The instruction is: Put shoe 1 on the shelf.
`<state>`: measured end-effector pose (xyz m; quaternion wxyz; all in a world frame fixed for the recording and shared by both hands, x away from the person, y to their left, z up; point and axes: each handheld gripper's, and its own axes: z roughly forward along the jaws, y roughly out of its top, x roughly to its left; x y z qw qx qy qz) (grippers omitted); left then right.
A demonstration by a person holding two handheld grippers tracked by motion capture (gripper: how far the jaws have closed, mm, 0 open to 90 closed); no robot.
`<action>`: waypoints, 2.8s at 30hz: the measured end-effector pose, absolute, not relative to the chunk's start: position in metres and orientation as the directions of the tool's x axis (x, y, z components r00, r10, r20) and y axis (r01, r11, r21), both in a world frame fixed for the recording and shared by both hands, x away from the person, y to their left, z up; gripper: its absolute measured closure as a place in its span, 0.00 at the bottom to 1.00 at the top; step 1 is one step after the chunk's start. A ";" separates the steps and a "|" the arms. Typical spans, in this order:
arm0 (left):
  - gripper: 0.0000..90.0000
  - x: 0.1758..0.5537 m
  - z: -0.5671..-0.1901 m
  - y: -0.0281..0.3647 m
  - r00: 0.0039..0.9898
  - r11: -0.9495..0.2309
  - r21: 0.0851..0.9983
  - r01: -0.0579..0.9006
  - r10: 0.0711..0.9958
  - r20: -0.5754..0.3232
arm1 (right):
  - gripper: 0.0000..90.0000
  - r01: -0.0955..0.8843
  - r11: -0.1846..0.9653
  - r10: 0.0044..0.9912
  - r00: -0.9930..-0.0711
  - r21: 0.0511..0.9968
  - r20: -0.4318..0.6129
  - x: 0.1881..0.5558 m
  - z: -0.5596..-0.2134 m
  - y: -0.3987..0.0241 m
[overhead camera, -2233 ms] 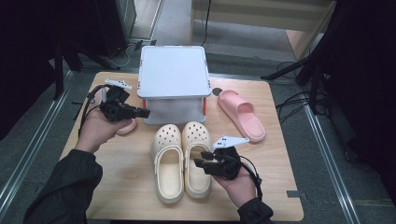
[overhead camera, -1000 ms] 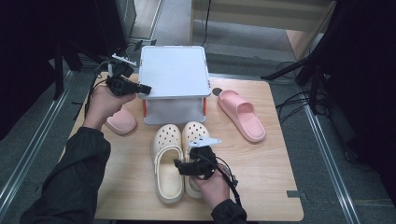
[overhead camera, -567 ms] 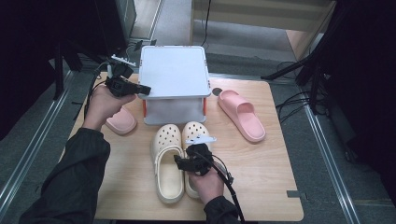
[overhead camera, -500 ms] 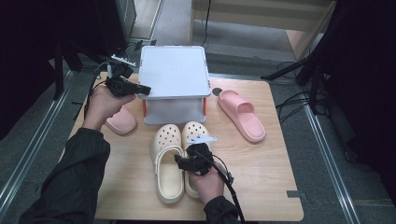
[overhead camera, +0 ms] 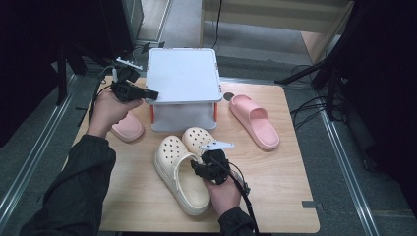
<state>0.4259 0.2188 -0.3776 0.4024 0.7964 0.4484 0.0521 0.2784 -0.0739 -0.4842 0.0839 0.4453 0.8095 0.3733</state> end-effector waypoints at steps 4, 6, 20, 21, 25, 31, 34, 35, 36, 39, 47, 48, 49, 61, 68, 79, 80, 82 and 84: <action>0.99 0.426 -0.378 0.219 0.591 -0.272 0.687 0.674 0.757 -0.280 | 0.73 0.611 0.350 0.759 -0.629 0.710 0.168 0.283 -0.474 -0.075; 0.99 0.426 -0.378 0.219 0.590 -0.268 0.688 0.674 0.756 -0.283 | 0.73 0.606 0.336 0.746 -0.638 0.722 0.189 0.288 -0.470 -0.077; 0.99 0.425 -0.378 0.220 0.593 -0.271 0.687 0.674 0.754 -0.284 | 0.73 0.587 0.293 0.734 -0.644 0.755 0.215 0.356 -0.458 -0.071; 0.99 0.425 -0.378 0.219 0.593 -0.273 0.687 0.674 0.754 -0.283 | 0.73 0.587 0.293 0.736 -0.643 0.755 0.213 0.361 -0.458 -0.070; 0.99 0.425 -0.378 0.219 0.592 -0.274 0.686 0.674 0.756 -0.279 | 0.73 0.582 0.289 0.745 -0.636 0.760 0.204 0.376 -0.458 -0.064; 0.99 0.425 -0.378 0.219 0.592 -0.274 0.687 0.673 0.756 -0.278 | 0.73 0.597 0.239 0.776 -0.592 0.766 0.219 0.392 -0.463 -0.055; 0.99 0.425 -0.378 0.219 0.592 -0.273 0.687 0.673 0.756 -0.279 | 0.73 0.605 0.225 0.783 -0.579 0.764 0.228 0.396 -0.467 -0.051; 0.99 0.425 -0.378 0.219 0.593 -0.274 0.687 0.673 0.756 -0.279 | 0.73 0.603 0.225 0.785 -0.578 0.766 0.224 0.397 -0.468 -0.050; 0.99 0.425 -0.378 0.219 0.591 -0.272 0.687 0.674 0.756 -0.281 | 0.73 0.602 0.223 0.788 -0.574 0.766 0.222 0.398 -0.469 -0.049; 0.99 0.425 -0.378 0.220 0.592 -0.271 0.687 0.674 0.755 -0.283 | 0.73 0.596 0.234 0.800 -0.567 0.768 0.197 0.399 -0.472 -0.045; 0.99 0.425 -0.378 0.220 0.595 -0.275 0.687 0.673 0.753 -0.282 | 0.73 0.592 0.217 0.822 -0.540 0.776 0.182 0.405 -0.481 -0.040; 0.99 0.425 -0.378 0.220 0.595 -0.275 0.687 0.673 0.753 -0.281 | 0.73 0.594 0.215 0.824 -0.536 0.776 0.182 0.405 -0.482 -0.039; 0.99 0.424 -0.378 0.220 0.594 -0.274 0.687 0.673 0.754 -0.282 | 0.73 0.594 0.213 0.828 -0.532 0.775 0.180 0.405 -0.483 -0.038; 0.99 0.425 -0.379 0.221 0.591 -0.265 0.687 0.677 0.751 -0.293 | 0.65 0.583 0.221 0.804 -0.562 0.782 0.192 0.406 -0.488 -0.041; 1.00 0.424 -0.379 0.221 0.590 -0.265 0.687 0.677 0.753 -0.291 | 0.58 0.616 0.207 0.778 -0.574 0.760 0.254 0.406 -0.488 -0.046; 0.99 0.425 -0.379 0.222 0.585 -0.257 0.681 0.685 0.752 -0.305 | 0.71 0.620 0.221 0.739 -0.610 0.753 0.285 0.388 -0.472 -0.075; 1.00 0.425 -0.379 0.222 0.585 -0.258 0.681 0.685 0.752 -0.304 | 0.74 0.618 0.227 0.734 -0.616 0.753 0.285 0.385 -0.472 -0.079; 1.00 0.425 -0.379 0.221 0.585 -0.259 0.681 0.685 0.753 -0.302 | 0.81 0.614 0.232 0.728 -0.624 0.755 0.284 0.379 -0.471 -0.085; 1.00 0.425 -0.379 0.221 0.584 -0.259 0.682 0.684 0.754 -0.300 | 0.91 0.614 0.232 0.716 -0.633 0.755 0.294 0.374 -0.469 -0.091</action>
